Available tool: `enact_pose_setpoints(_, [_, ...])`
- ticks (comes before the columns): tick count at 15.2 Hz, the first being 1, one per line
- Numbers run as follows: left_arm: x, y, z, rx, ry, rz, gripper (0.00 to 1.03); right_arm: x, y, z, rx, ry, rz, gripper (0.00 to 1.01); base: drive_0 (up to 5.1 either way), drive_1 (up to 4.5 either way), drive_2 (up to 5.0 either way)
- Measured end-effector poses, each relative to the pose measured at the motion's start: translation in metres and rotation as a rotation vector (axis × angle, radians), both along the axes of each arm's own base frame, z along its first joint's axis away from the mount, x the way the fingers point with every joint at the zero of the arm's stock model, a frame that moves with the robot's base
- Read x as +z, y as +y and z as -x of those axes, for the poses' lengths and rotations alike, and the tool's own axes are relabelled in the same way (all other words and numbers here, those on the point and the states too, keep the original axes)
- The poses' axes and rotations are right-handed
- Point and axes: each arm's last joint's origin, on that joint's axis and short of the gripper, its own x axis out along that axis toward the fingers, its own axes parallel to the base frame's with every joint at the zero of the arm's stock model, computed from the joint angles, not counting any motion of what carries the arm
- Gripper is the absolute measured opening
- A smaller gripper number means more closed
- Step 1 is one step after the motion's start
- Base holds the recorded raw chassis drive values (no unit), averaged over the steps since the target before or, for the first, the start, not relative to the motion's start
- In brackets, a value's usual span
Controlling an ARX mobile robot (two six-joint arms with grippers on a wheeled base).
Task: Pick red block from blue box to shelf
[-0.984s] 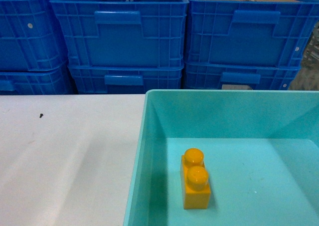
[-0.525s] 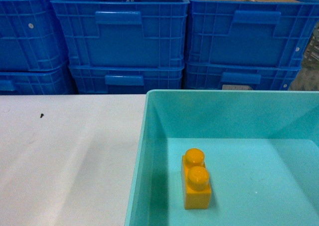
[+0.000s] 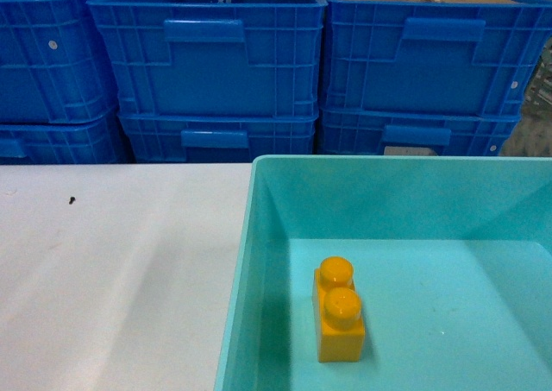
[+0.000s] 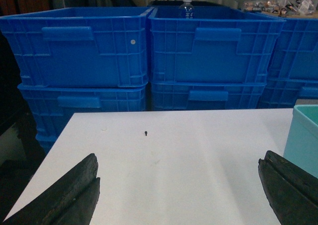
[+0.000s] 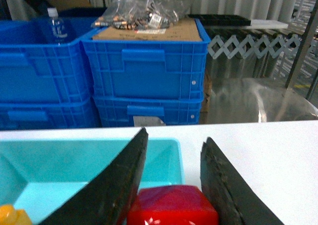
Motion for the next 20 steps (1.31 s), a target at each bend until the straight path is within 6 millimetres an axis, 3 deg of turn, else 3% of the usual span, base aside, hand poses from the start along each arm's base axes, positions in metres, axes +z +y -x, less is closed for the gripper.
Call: enact_pose_setpoints(20, [0.0,0.0,0.0,0.0,0.0,0.0,0.98,-0.003,0.0047,-0.0075,-0.01,0.037,-0.011,0.28,-0.1,-0.11,-0.1])
